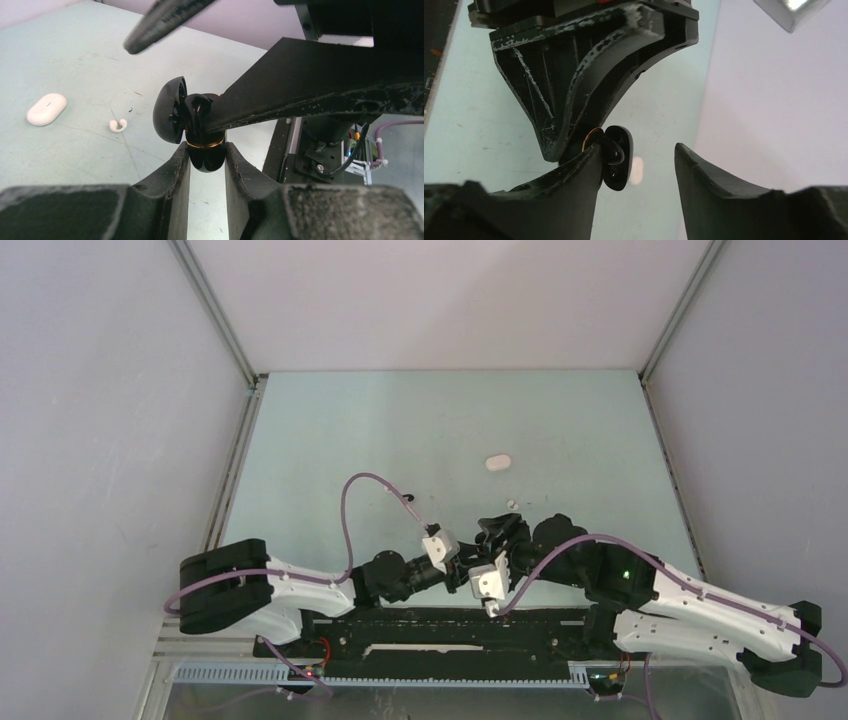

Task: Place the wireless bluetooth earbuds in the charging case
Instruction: Insert the left earbud into the left side groove of the charging case.

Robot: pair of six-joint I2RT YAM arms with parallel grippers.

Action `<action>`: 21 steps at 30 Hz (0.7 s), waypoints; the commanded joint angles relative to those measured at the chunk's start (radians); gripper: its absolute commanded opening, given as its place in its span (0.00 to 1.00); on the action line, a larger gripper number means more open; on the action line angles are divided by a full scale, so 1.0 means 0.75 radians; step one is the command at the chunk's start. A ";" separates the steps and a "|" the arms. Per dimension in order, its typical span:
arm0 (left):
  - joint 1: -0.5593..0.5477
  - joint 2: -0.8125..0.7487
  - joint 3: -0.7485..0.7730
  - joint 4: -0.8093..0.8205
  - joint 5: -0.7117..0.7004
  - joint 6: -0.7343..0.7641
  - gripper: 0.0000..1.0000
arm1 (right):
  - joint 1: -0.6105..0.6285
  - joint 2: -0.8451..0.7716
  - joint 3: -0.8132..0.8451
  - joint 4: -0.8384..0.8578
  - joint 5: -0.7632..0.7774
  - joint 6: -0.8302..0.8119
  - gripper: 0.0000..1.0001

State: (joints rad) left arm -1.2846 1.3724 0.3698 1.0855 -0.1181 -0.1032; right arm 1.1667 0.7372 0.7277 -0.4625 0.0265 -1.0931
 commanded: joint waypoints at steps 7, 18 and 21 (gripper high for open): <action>-0.014 0.009 -0.003 0.194 0.025 0.070 0.00 | -0.020 0.171 0.271 -0.431 -0.165 0.175 0.78; -0.015 -0.013 -0.043 0.202 -0.007 0.064 0.00 | -0.089 0.277 0.594 -0.886 -0.318 0.241 0.96; -0.015 -0.028 -0.058 0.198 -0.021 0.061 0.00 | -0.178 0.256 0.654 -0.936 -0.336 0.258 0.97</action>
State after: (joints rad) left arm -1.2999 1.3846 0.3496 1.1725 -0.1028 -0.0780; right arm 1.0954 0.9501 1.1328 -1.0477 -0.1761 -0.9360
